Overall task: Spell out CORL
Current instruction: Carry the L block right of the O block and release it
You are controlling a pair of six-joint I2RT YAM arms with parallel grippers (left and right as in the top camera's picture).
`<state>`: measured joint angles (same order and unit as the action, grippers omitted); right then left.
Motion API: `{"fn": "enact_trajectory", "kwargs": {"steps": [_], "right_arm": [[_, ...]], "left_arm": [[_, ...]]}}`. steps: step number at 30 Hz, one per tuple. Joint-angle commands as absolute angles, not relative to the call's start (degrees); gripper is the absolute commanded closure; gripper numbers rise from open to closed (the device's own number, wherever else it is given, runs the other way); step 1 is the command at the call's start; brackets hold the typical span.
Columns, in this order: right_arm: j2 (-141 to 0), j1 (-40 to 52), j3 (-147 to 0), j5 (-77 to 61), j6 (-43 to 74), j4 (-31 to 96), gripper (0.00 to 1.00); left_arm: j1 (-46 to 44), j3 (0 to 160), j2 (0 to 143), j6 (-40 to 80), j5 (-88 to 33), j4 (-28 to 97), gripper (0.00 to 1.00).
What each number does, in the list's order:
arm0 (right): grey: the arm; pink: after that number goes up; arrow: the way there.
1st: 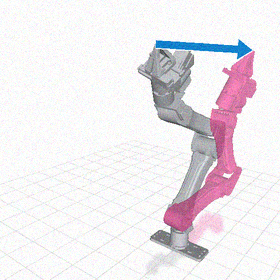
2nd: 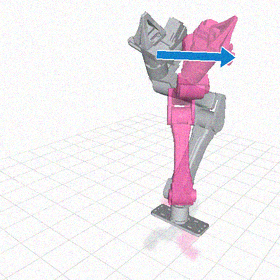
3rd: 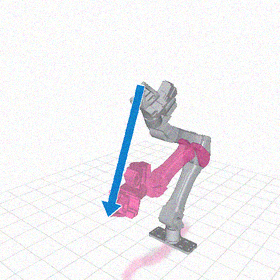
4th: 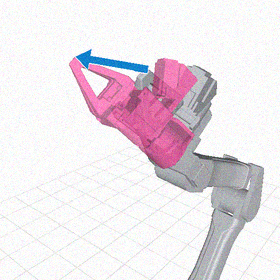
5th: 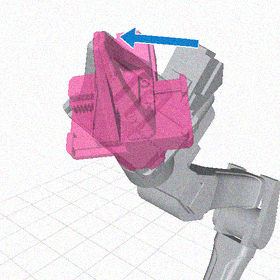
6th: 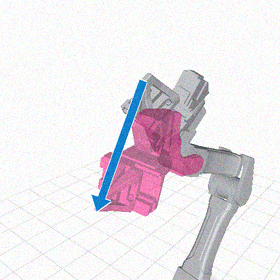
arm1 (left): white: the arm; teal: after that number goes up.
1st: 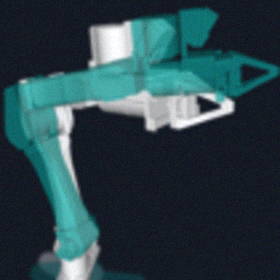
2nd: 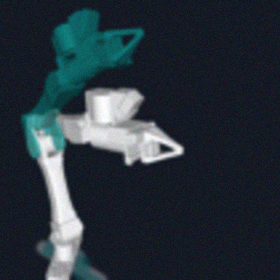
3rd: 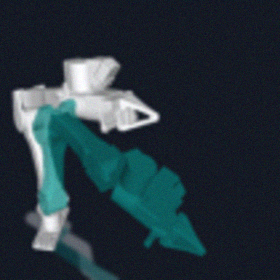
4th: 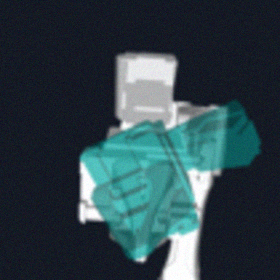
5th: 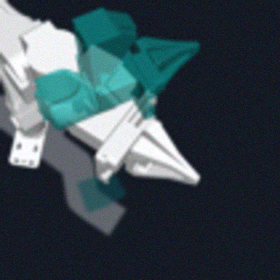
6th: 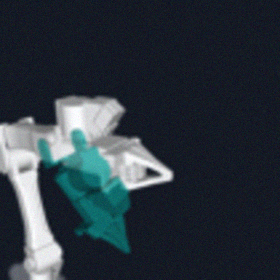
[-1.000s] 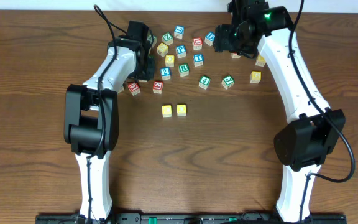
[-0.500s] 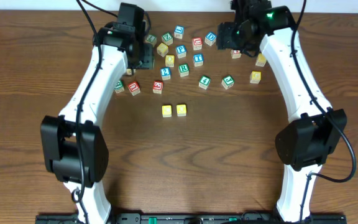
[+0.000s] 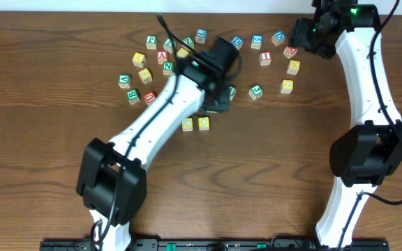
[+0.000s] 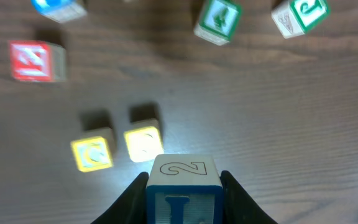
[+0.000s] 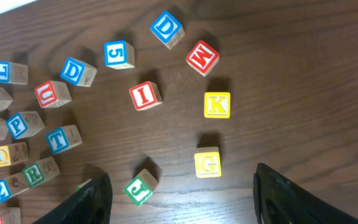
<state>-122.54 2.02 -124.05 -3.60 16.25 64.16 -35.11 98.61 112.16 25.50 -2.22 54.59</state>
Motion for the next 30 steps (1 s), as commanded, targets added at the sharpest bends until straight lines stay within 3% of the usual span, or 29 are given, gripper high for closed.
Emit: {"fn": "enact_trajectory", "kwargs": {"steps": [1, 9, 16, 30], "right_arm": [[-123.0, 1.9, -123.9, -3.4, 15.8, 64.6, 0.32], [-123.0, 2.0, -123.9, -3.4, 15.7, 64.7, 0.31], [-123.0, 2.0, -123.9, -3.3, 15.7, 65.5, 0.3], [-123.0, 2.0, -123.9, -3.4, 15.6, 65.6, 0.3]], "left_arm": [[-37.6, 95.0, 112.9, 32.1, 1.2, 52.9, 0.75], [-40.8, 93.2, 117.0, 33.6, 1.2, 48.5, 0.74], [-40.1, 93.2, 122.4, 39.5, 5.7, 46.5, 0.74], [-39.3, 93.2, 124.1, 39.8, 5.7, 44.4, 0.74]]}}
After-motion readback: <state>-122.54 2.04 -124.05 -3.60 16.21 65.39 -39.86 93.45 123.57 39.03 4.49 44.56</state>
